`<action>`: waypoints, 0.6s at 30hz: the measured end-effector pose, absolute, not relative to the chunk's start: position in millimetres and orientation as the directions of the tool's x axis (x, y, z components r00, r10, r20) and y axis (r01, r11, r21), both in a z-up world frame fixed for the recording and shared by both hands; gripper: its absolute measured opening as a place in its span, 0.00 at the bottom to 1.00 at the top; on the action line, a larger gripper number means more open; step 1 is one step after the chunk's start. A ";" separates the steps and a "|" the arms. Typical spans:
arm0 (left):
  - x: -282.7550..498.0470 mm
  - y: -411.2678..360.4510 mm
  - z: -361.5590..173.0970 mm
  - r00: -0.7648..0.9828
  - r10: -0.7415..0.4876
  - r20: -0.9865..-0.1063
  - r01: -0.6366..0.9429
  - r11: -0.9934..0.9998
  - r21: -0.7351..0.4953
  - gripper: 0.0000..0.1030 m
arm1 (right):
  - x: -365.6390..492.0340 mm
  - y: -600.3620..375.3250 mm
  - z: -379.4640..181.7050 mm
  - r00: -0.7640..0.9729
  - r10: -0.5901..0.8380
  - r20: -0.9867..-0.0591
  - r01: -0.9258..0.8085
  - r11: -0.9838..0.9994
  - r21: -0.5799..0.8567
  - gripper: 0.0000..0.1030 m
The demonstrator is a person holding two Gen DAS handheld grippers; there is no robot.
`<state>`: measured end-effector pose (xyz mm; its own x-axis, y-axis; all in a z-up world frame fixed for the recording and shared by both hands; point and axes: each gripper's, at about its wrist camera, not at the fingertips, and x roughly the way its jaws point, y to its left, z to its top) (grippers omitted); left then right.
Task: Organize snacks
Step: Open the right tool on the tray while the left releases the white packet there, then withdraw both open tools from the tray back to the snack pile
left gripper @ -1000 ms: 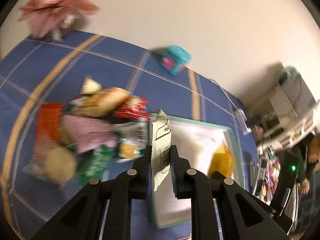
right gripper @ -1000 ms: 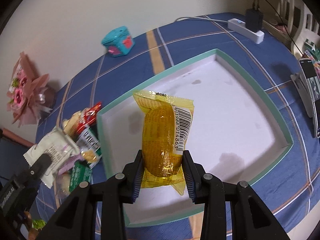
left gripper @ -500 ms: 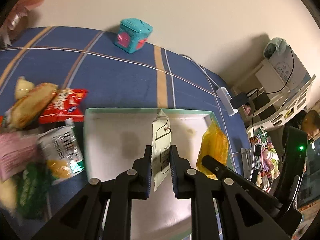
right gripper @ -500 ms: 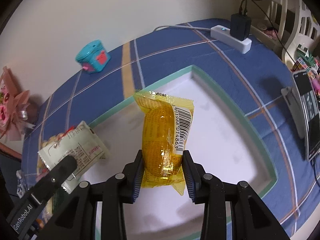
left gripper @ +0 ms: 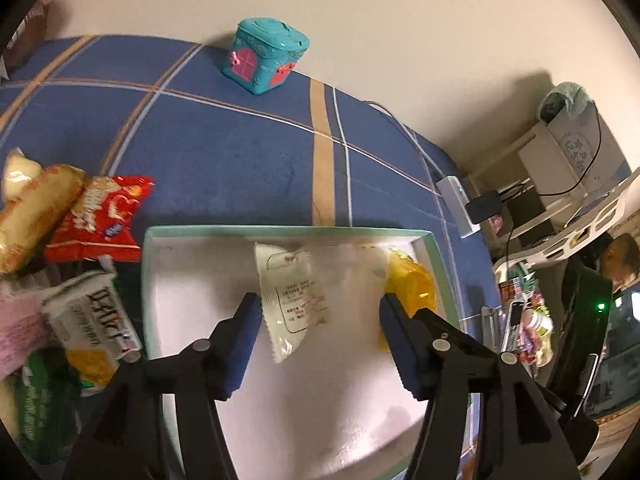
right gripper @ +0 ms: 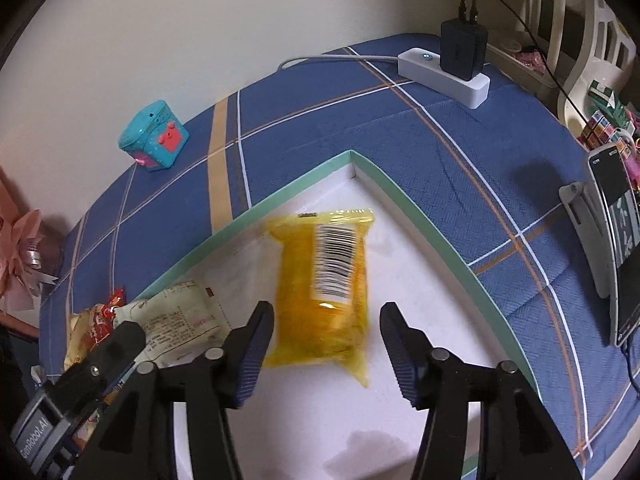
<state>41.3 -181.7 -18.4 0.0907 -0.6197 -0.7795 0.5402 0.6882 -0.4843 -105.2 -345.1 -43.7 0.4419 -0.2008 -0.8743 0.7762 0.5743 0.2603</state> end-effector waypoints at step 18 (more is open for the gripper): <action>30.9 -118.2 13.2 0.373 -0.331 -0.867 0.487 0.865 -0.121 0.92 | -125.8 -311.4 -23.1 0.457 -0.180 -0.871 0.748 0.607 0.267 1.00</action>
